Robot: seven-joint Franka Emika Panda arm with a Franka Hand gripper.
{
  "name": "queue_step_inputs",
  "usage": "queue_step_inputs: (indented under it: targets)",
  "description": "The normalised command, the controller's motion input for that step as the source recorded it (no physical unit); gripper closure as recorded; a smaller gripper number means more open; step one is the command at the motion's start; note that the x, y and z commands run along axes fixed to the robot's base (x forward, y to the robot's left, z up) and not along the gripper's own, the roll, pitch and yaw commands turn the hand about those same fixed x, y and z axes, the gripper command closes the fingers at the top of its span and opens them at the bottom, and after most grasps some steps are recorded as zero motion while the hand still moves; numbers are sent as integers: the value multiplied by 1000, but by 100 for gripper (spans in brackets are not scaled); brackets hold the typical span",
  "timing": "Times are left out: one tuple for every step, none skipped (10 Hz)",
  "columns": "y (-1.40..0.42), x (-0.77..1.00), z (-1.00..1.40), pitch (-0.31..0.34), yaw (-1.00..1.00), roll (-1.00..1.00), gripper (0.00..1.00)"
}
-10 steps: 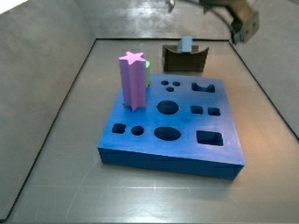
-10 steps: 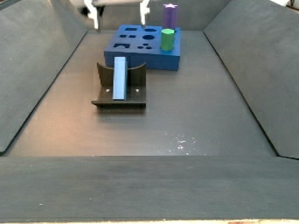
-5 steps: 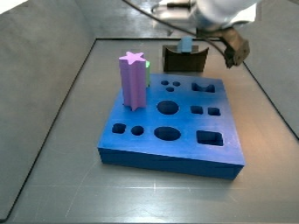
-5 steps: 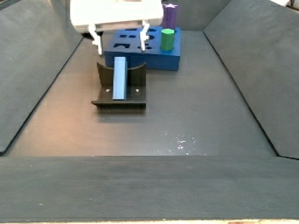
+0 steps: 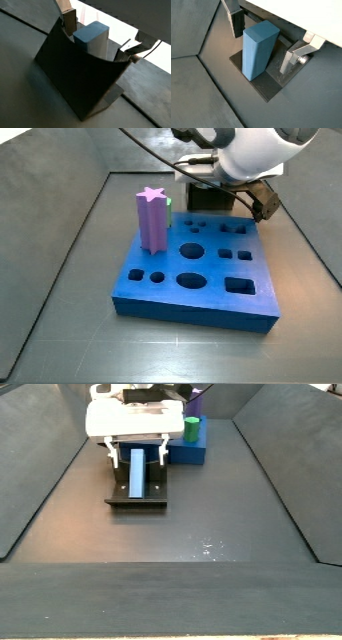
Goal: Pick up the rectangle object. Move up. Place the rectangle object on the fixture. Regrasp the rectangle object. Move to above the board. Insert the rectangle object.
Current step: Regrasp the rectangle object, then move to above the board.
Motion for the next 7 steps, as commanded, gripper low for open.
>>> queue_step_inputs:
  targets:
    - [-2,20,-196,-6,-98,96,0]
    - [-2,15,-192,0,-89,92,0]
    - [-2,14,-192,3,-85,89,0]
    - [-2,14,-192,4,-83,88,0]
    - [-2,14,-192,5,-80,88,0]
    - [0,0,-833,0,0,0,100]
    - [143,215,1000,163,-111,-58,100]
